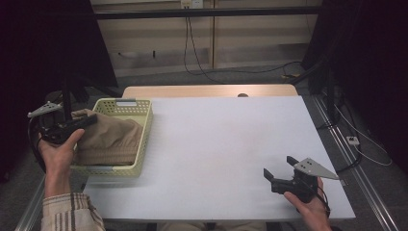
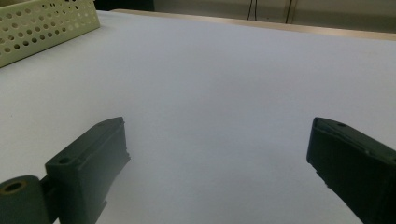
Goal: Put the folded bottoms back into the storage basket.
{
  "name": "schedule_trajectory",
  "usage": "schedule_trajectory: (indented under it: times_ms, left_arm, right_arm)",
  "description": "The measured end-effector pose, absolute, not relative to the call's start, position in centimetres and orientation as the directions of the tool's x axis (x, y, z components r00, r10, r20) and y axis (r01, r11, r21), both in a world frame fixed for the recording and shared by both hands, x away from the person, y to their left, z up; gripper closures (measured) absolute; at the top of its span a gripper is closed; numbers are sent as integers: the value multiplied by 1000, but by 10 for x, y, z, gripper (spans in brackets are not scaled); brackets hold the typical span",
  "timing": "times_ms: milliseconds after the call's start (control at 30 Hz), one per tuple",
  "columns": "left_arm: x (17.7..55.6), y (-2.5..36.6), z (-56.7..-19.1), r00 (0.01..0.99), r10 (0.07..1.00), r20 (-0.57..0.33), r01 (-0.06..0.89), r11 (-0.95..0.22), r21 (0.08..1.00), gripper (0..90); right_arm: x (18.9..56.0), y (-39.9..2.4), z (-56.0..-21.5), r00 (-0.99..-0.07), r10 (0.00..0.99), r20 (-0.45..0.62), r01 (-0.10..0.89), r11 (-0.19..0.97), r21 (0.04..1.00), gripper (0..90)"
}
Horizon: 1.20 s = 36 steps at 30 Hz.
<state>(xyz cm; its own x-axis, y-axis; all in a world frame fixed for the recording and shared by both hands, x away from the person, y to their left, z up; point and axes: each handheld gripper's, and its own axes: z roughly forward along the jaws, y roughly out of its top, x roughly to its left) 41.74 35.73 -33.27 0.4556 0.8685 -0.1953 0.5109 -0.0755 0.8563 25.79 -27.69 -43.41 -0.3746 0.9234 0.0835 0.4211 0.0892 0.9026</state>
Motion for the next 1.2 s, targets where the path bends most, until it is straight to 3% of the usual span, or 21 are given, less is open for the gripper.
schedule_trajectory:
  times_ms: [300, 533, 1200]
  left_arm:
    - [425, 359, -343, 409, 898, -162, 556, -104, 825, 865]
    - [435, 355, -348, 421, 891, -168, 537, -95, 838, 865]
    - [440, 365, -363, 327, 936, -133, 645, -119, 755, 864]
  right_arm:
    - [258, -277, -434, -376, 923, 82, 422, 91, 902, 49]
    - [259, -277, -434, -370, 925, 86, 427, 87, 900, 49]
    - [258, -277, -434, -375, 923, 81, 423, 93, 901, 49]
